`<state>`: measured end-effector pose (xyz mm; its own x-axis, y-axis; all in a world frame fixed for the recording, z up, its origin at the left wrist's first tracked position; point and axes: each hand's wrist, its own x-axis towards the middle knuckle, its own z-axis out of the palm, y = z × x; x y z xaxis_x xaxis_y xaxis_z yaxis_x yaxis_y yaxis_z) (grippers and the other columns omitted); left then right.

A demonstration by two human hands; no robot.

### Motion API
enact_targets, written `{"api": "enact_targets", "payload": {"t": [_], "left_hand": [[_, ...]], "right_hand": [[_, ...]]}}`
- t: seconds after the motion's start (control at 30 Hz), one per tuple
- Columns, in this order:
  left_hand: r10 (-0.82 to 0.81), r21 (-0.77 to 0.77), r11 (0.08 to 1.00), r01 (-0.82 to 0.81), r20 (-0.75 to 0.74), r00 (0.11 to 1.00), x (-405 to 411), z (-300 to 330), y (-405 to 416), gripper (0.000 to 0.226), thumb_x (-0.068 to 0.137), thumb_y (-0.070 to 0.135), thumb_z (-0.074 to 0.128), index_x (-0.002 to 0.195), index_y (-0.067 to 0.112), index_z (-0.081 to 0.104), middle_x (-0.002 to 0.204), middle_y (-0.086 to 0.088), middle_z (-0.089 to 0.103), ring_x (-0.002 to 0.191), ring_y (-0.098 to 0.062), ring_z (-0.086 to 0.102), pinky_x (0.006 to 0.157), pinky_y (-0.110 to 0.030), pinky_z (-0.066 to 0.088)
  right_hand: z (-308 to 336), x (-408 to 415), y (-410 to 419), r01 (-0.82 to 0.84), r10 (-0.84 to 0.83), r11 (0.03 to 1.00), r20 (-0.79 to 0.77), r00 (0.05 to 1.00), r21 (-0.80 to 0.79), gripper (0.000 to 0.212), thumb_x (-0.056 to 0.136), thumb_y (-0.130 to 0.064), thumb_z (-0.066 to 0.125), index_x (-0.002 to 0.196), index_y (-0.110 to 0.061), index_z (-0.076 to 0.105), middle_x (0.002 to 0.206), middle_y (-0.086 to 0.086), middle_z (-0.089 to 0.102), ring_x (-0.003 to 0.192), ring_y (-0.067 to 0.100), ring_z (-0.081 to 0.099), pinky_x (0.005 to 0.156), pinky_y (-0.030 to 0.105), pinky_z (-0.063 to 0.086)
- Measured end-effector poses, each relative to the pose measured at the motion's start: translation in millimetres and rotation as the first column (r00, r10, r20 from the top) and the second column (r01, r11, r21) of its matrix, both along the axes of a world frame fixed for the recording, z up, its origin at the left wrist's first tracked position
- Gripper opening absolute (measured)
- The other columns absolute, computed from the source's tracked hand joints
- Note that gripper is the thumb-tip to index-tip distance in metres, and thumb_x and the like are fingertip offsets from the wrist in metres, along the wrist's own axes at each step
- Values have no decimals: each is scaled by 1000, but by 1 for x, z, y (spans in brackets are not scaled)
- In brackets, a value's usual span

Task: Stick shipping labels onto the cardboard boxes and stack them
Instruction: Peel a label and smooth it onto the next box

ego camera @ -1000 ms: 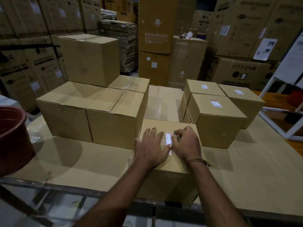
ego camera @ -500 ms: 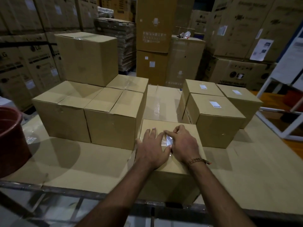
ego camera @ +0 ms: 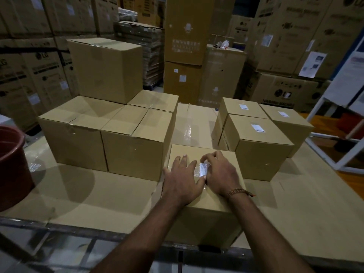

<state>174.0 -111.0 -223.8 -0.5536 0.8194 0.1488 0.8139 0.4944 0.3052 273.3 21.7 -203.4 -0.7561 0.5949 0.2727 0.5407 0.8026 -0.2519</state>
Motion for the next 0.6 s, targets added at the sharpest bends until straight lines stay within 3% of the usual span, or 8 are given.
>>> {"api": "enact_targets", "payload": {"t": [0.1,0.27,0.6], "left_hand": [[5,-1,1000,-5,-1,1000,0,2,0,78,98,75,30,164,33,27,176,-3,15,161,-28,12,119,-68,22],[7,-7,1000,-7,4,1000,1,4,0,78,98,75,31,164,32,28,176,-3,15,161,-28,11,119,-67,23],[11,0,1000,-11,30,999,1,5,1,80,97,77,33,164,34,28,176,-1,15,162,-26,10,120,-67,22]], "right_hand": [[8,-6,15,-58,58,998,70,996,0,42,83,-31,86,116,-38,63,119,-7,59,98,20,65,76,37,60],[18,-23,30,-107,105,994,82,991,16,19,96,-17,69,100,-35,67,102,-5,60,90,22,64,74,41,58],[5,-16,32,-141,141,990,-7,990,26,16,98,-18,66,98,-33,59,104,-6,56,82,23,62,66,42,57]]}}
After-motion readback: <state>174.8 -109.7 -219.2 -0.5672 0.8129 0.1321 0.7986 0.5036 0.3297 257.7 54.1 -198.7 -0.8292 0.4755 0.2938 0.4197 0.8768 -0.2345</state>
